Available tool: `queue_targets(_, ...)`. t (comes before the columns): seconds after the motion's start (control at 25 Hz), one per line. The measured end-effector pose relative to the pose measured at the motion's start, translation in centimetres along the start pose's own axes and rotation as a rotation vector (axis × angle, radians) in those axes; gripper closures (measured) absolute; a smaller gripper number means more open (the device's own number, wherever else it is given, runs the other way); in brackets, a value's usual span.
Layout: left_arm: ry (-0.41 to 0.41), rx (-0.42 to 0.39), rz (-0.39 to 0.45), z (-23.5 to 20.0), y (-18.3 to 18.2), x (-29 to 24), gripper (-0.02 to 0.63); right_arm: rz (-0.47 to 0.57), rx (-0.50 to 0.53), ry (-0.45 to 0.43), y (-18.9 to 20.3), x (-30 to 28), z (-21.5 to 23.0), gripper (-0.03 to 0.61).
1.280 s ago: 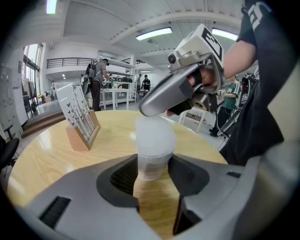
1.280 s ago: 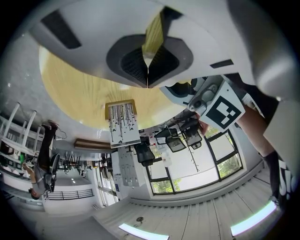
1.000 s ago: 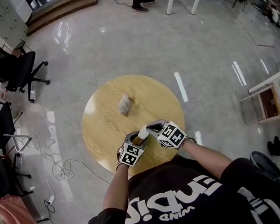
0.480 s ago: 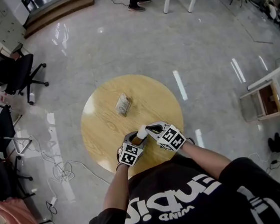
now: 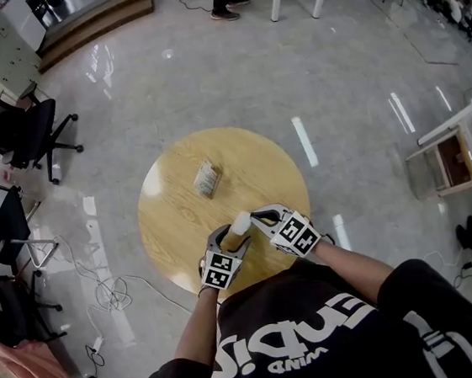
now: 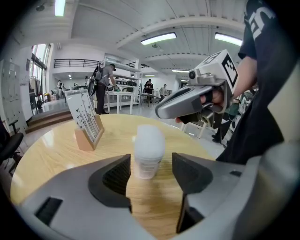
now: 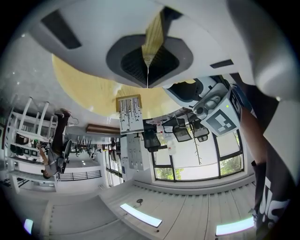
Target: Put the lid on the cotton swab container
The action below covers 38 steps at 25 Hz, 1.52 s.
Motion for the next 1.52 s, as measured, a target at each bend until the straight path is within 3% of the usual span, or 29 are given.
queue_targets(0.16, -0.044, 0.014, 0.028, -0.4, -1.0, 2.7, 0.348, 0.048, -0.048, 0.022, -0.3, 2.5, 0.2, 0.575)
queue_targets(0.32, -0.091, 0.051, 0.121, -0.9, -4.5, 5.6, 0.358, 0.111, -0.087, 0.038, -1.6, 5.5, 0.1, 0.575)
queue_targets(0.36, -0.095, 0.060, 0.151, -0.9, -5.8, 6.5, 0.406, 0.134, -0.096, 0.041, -2.2, 6.4, 0.0, 0.575)
queue_targets(0.44, -0.103, 0.074, 0.207, -0.8, -8.2, 8.3, 0.571, 0.183, -0.112, 0.054, -3.5, 8.4, -0.1, 0.575)
queue_targets(0.48, -0.106, 0.079, 0.230, -0.7, -9.2, 9.2, 0.601, 0.210, -0.119, 0.065, -4.2, 9.4, -0.1, 0.575)
queue_targets(0.84, -0.198, 0.137, 0.358, -0.8, -15.0, 16.0, 0.603, 0.399, -0.114, 0.199, -9.2, 17.3, -1.0, 0.575)
queue_targets(1.12, -0.286, 0.178, 0.404, -1.9, -15.3, 18.8, 0.603, 0.440, -0.122, 0.238, -10.4, 19.2, -0.9, 0.575)
queue_targets(1.28, -0.289, 0.193, 0.415, -2.1, -15.3, 18.6, 0.603, 0.438, -0.136, 0.257, -10.3, 19.1, -0.5, 0.575)
queue_targets(1.52, -0.275, 0.283, 0.434, -2.5, -15.0, 18.2, 0.603, 0.449, -0.146, 0.265, -10.3, 18.9, -0.4, 0.575)
Point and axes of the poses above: the fingertips, and each gripper's own axes: x backward along the fingers, z to its right, y out of its underside, the point moved 2 cm from there along x, backward along the fingers, and after that the axes turned 4 degrees about -y, right-handed, at the moved point
